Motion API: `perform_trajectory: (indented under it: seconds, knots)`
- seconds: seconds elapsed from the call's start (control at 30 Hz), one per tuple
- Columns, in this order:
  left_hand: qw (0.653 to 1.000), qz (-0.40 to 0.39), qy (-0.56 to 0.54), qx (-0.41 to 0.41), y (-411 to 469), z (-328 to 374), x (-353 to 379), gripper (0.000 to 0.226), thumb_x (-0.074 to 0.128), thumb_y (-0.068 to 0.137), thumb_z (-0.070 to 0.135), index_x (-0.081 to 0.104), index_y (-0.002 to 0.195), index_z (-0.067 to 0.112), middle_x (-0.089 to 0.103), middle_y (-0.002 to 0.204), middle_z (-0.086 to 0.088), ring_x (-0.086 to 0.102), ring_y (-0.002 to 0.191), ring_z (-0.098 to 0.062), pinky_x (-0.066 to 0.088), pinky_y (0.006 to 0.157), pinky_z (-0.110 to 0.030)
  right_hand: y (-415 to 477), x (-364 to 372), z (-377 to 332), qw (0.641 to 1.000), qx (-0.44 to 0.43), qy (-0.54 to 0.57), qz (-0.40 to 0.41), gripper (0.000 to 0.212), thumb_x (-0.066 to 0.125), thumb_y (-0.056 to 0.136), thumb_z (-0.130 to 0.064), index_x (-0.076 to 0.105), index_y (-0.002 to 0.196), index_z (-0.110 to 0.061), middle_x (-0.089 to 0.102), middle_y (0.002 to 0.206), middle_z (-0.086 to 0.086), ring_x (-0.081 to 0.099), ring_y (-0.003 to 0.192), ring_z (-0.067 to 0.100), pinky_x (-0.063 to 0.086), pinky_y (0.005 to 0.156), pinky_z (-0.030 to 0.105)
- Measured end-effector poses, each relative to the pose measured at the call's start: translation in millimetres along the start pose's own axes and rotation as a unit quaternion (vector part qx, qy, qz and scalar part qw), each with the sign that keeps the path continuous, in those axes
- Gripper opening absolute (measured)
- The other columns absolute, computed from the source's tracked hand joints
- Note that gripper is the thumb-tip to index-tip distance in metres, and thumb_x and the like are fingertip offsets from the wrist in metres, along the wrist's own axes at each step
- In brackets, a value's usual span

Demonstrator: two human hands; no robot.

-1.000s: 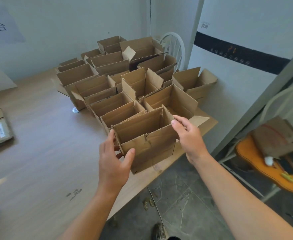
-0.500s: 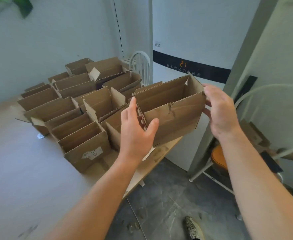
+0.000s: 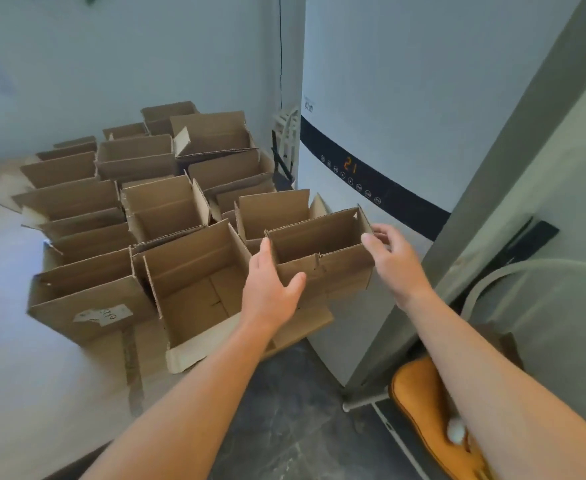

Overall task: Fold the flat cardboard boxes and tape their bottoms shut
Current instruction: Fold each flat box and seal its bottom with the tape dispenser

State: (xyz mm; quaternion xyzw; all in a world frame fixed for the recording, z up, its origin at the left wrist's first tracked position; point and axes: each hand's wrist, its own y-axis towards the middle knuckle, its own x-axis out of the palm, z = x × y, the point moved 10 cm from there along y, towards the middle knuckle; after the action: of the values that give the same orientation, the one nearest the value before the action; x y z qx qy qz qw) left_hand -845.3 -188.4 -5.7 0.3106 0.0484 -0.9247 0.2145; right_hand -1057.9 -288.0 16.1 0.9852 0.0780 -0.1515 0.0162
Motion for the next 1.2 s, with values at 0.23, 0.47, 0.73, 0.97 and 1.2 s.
perform_trajectory:
  seconds: [0.23,0.47,0.73,0.97,1.2]
  knots:
    - [0.986,0.0,0.156,-0.055,21.6,-45.4,15.7,0.083,0.057,0.091,0.048,0.012,0.157,0.023,0.034,0.156,0.003,0.027,0.144,-0.02,0.026,0.115,-0.047,38.8,34.7,65.1,0.996,0.075,0.04,-0.028,0.025,0.057,0.098,-0.034,0.056,0.122,-0.03,0.058,0.12,-0.01,0.056,0.112,0.008,0.044,0.094,0.03]
    - [0.979,-0.002,0.193,-0.068,30.0,-60.6,28.1,0.076,0.056,0.094,0.047,0.019,0.155,0.022,0.027,0.156,0.004,0.021,0.143,-0.02,0.027,0.115,-0.045,58.0,57.3,103.2,0.992,0.102,0.011,-0.072,0.03,0.06,0.096,-0.033,0.055,0.125,-0.028,0.058,0.124,-0.005,0.055,0.115,0.013,0.044,0.093,0.031]
    - [0.984,-0.028,0.165,-0.06,24.6,-66.2,34.0,0.076,0.055,0.095,0.044,0.018,0.156,0.02,0.016,0.159,0.002,0.008,0.145,-0.021,0.024,0.119,-0.045,49.9,44.7,94.0,0.989,0.082,-0.089,-0.089,0.05,0.054,0.1,-0.038,0.042,0.148,-0.028,0.045,0.148,-0.005,0.044,0.135,0.017,0.039,0.107,0.037]
    - [0.984,0.006,0.175,0.022,8.8,-42.7,-22.0,0.059,0.056,0.096,0.039,0.036,0.149,0.023,0.041,0.148,0.004,0.037,0.135,-0.018,0.041,0.107,-0.038,14.5,60.8,-12.5,0.951,-0.142,-0.271,-0.034,0.035,0.051,0.1,-0.031,0.058,0.131,-0.015,0.057,0.129,0.005,0.053,0.119,0.022,0.038,0.1,0.031]
    - [0.936,0.016,0.345,0.064,-29.7,-71.8,-160.0,0.043,0.048,0.097,0.043,0.05,0.136,0.024,0.054,0.132,0.003,0.05,0.118,-0.02,0.044,0.094,-0.036,-72.2,208.4,-112.1,0.867,-0.29,-0.382,-0.137,0.032,0.046,0.101,-0.038,0.059,0.123,-0.018,0.061,0.118,0.003,0.058,0.104,0.022,0.044,0.079,0.031]
